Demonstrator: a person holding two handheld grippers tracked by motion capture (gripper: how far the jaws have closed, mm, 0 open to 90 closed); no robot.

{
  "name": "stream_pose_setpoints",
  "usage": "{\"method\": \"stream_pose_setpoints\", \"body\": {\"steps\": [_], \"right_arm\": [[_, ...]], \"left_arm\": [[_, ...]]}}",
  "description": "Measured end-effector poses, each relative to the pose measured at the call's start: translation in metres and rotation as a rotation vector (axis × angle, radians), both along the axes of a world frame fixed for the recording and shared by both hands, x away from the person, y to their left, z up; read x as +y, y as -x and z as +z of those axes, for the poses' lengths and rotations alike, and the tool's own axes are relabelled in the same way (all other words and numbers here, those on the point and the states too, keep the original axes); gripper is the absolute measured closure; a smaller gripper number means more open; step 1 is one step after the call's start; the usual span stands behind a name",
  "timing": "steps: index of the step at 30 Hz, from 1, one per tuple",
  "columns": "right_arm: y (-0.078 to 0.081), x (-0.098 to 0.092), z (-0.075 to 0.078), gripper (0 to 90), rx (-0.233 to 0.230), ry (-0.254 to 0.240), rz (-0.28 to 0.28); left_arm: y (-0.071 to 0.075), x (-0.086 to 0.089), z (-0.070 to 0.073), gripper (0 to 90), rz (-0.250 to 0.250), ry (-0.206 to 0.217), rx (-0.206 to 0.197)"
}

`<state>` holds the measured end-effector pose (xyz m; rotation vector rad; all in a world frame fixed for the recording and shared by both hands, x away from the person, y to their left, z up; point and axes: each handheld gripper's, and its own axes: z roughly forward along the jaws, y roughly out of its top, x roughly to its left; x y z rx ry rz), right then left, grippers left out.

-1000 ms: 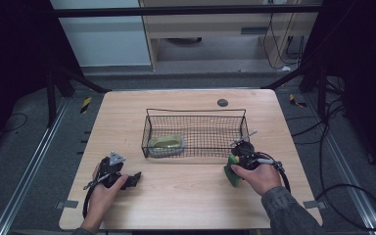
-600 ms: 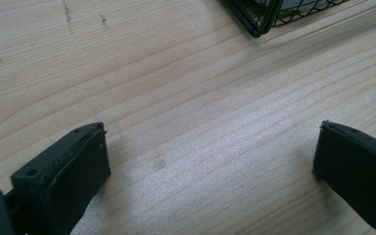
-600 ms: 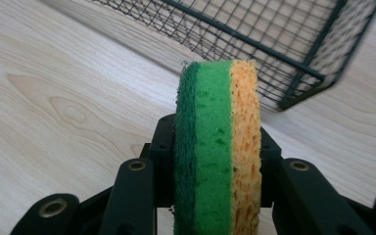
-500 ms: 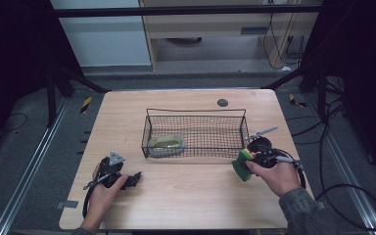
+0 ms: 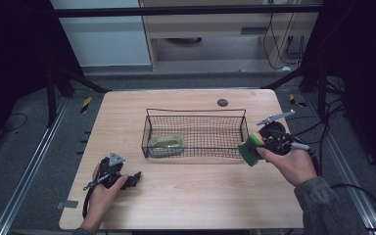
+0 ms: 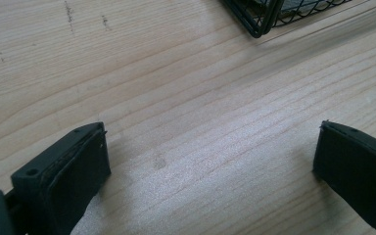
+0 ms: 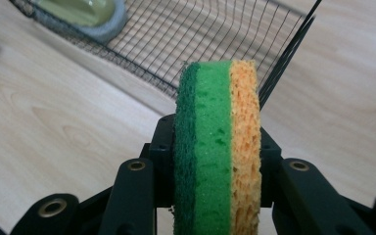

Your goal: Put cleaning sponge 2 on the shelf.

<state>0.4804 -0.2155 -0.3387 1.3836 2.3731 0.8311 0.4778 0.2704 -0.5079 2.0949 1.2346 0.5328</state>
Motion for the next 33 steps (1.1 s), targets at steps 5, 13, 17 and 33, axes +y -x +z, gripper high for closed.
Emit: {"method": "stream_pose_setpoints", "body": {"steps": [5, 13, 17, 33], "right_arm": [[-0.012, 0.000, 0.015, 64.4, -0.047, 0.008, -0.005], [-0.036, 0.003, 0.032, 64.5, -0.099, 0.048, -0.004], [-0.050, 0.003, 0.035, 64.4, -0.105, 0.072, -0.007], [-0.087, 0.014, 0.040, 64.5, -0.129, 0.114, 0.003]], "left_arm": [[0.000, 0.000, 0.000, 0.0, 0.000, 0.002, -0.003], [0.001, 0.000, -0.001, 0.0, 0.001, 0.005, -0.011], [0.001, 0.000, -0.001, 0.0, 0.000, 0.006, -0.012], [0.000, 0.001, -0.001, 0.0, -0.004, 0.005, -0.011]]}}
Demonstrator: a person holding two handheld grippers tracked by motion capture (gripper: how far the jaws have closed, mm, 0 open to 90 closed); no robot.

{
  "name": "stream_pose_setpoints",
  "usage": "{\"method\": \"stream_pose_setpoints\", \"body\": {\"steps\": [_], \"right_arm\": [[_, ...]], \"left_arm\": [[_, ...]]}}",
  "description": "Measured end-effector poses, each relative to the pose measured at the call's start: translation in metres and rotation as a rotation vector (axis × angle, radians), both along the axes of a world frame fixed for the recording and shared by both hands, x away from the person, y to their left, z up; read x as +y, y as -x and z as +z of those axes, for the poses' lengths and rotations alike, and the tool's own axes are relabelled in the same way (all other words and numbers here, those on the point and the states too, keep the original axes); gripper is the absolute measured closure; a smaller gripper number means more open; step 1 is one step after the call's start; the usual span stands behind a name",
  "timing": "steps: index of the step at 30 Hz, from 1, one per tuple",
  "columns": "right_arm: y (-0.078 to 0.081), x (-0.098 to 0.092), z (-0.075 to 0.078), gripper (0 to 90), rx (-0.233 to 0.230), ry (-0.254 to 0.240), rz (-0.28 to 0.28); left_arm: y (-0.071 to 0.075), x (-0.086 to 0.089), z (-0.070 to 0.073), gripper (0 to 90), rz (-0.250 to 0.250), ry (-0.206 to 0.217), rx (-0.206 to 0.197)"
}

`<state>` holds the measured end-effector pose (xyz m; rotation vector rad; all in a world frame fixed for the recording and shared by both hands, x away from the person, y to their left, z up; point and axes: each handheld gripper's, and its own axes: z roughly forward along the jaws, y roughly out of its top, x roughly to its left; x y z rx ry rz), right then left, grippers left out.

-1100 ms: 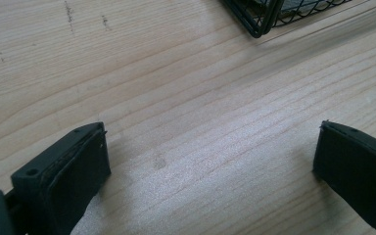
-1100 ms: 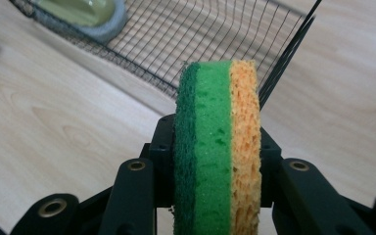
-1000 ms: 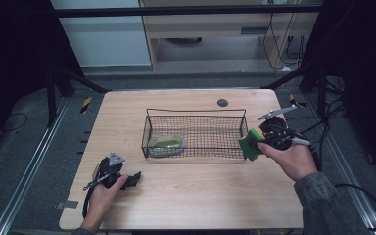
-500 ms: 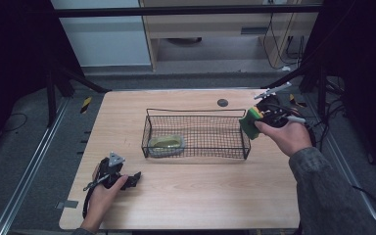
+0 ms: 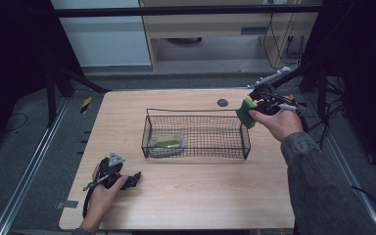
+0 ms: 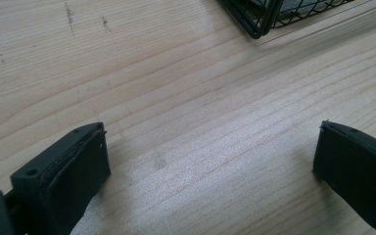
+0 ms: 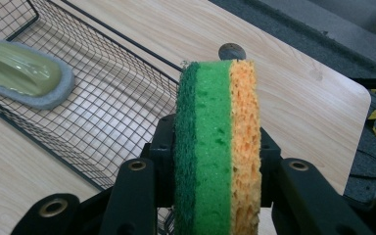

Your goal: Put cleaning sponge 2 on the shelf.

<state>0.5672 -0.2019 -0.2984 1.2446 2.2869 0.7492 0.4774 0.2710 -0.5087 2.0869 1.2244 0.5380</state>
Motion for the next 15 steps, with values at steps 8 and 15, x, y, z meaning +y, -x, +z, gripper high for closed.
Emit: {"method": "stream_pose_setpoints", "body": {"steps": [8, 15], "right_arm": [[-0.010, 0.006, -0.010, 64.5, 0.011, 0.015, -0.003], [-0.018, 0.008, -0.015, 64.6, 0.013, 0.025, -0.009]], "left_arm": [[0.000, 0.000, 0.000, 0.0, -0.001, 0.000, 0.000], [0.000, 0.000, 0.000, 0.0, -0.002, 0.000, 0.000]]}}
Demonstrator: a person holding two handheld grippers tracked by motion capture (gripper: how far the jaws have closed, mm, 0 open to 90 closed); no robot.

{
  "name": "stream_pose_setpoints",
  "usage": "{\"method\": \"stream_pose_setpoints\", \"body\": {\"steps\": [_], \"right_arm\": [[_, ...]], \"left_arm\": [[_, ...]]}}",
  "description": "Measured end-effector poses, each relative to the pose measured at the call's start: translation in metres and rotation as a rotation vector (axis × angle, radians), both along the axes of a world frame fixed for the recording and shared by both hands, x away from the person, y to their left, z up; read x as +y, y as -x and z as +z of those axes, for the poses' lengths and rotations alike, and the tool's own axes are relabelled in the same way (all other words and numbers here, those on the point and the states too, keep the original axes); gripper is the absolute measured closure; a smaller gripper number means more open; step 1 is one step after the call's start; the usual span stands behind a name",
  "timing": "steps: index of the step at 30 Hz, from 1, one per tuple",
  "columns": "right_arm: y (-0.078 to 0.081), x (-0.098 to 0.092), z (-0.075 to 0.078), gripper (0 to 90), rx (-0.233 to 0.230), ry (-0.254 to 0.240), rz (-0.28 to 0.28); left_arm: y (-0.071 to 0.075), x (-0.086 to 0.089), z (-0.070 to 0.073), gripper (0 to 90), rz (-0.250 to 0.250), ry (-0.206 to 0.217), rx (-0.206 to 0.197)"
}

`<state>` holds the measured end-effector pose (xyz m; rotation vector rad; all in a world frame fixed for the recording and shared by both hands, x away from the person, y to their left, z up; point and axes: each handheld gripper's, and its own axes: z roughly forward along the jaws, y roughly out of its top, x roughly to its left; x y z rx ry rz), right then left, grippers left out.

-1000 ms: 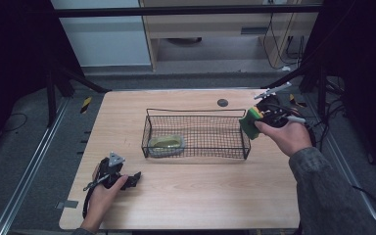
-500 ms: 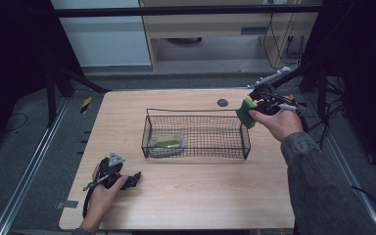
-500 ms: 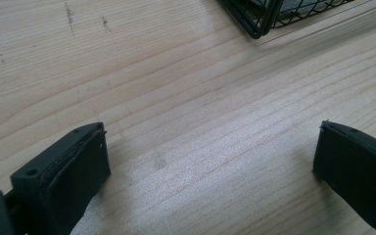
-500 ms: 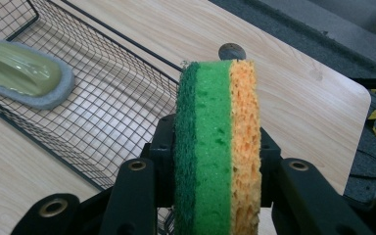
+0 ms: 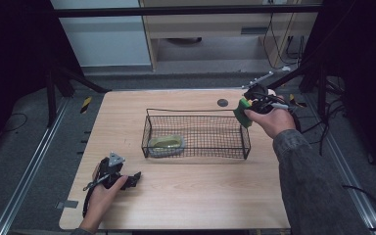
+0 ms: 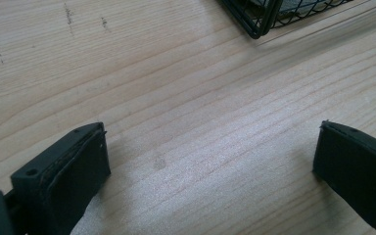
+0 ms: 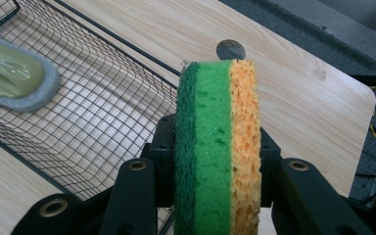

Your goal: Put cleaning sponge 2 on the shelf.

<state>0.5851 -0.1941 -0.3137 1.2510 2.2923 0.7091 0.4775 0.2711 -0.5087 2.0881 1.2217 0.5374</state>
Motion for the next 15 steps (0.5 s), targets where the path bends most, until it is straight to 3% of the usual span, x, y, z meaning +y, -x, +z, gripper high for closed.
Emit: {"method": "stream_pose_setpoints", "body": {"steps": [15], "right_arm": [[-0.016, 0.012, -0.016, 64.6, 0.019, 0.036, 0.018]], "left_arm": [[0.000, 0.000, 0.000, 0.0, -0.003, 0.000, 0.000]]}}
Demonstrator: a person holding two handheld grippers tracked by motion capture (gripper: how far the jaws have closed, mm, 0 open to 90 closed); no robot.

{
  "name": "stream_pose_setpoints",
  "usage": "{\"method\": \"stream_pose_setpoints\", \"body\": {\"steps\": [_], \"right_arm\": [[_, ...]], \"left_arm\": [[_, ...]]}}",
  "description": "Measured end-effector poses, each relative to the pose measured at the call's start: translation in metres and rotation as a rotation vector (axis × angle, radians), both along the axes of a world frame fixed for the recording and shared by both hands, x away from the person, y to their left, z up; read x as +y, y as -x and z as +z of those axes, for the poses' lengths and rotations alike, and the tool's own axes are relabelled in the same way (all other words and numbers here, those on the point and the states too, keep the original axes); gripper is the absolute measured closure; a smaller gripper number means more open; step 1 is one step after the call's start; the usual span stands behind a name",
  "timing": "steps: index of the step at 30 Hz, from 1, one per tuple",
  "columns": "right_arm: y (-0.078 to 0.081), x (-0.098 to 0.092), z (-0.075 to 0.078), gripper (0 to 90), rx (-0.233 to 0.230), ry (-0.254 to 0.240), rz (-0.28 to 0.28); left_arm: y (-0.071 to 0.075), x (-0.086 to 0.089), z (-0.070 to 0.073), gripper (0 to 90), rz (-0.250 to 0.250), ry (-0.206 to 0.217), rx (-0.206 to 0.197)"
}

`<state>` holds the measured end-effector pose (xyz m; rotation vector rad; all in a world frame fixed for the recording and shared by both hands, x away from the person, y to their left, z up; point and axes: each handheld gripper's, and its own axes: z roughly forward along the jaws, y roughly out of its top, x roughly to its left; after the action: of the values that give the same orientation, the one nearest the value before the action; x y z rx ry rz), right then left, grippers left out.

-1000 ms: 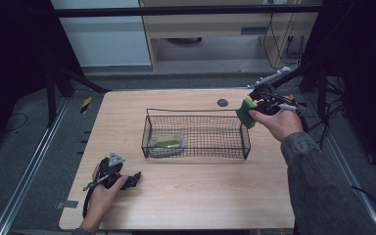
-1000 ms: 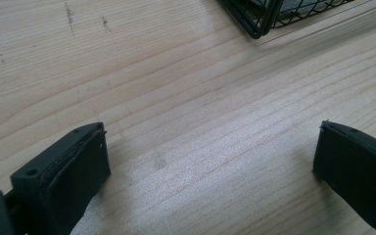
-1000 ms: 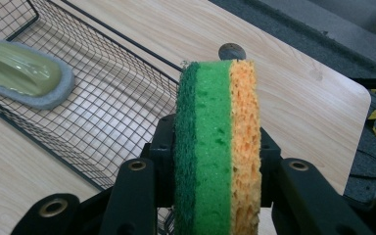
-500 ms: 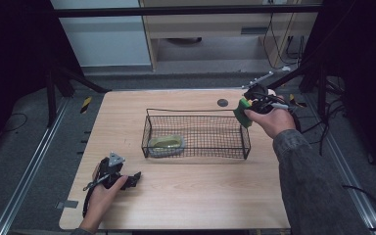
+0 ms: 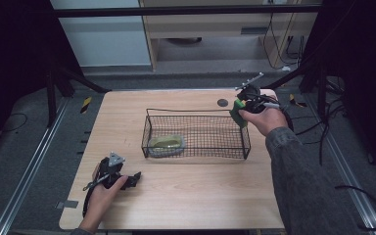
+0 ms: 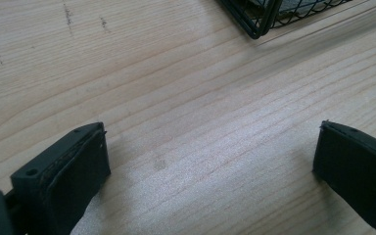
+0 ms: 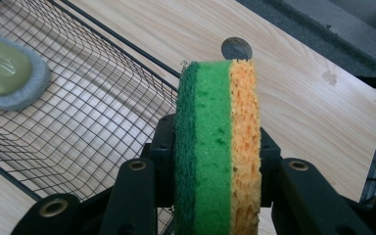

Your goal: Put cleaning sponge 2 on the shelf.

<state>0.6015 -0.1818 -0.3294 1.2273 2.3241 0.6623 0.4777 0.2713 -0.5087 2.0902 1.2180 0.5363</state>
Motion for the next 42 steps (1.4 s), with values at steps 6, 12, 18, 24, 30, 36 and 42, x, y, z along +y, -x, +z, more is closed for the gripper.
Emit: {"method": "stream_pose_setpoints", "body": {"steps": [6, 12, 18, 24, 30, 36, 42], "right_arm": [[-0.004, 0.001, -0.006, 64.6, 0.003, 0.009, 0.012], [-0.004, 0.001, -0.006, 64.7, -0.002, 0.002, 0.022], [0.001, 0.003, -0.005, 64.7, 0.002, 0.012, 0.037], [0.001, 0.004, -0.011, 64.7, 0.017, 0.010, 0.044], [-0.001, 0.005, -0.027, 64.7, 0.041, 0.021, 0.044], [-0.007, 0.006, -0.040, 64.7, 0.051, 0.034, 0.047], [-0.009, 0.008, -0.049, 64.7, 0.066, 0.048, 0.050]], "left_arm": [[0.000, 0.000, 0.000, 0.0, -0.004, 0.001, 0.000], [0.000, 0.000, 0.000, 0.0, -0.004, 0.001, -0.001], [0.000, 0.000, 0.000, 0.0, -0.007, 0.000, 0.000], [0.000, 0.000, 0.000, 0.0, -0.007, 0.000, 0.000], [0.000, 0.000, 0.000, 0.0, -0.007, 0.000, 0.000], [-0.001, 0.000, 0.000, 0.0, -0.009, 0.001, 0.000], [-0.001, 0.001, 0.000, 0.0, -0.011, 0.000, 0.001]]}}
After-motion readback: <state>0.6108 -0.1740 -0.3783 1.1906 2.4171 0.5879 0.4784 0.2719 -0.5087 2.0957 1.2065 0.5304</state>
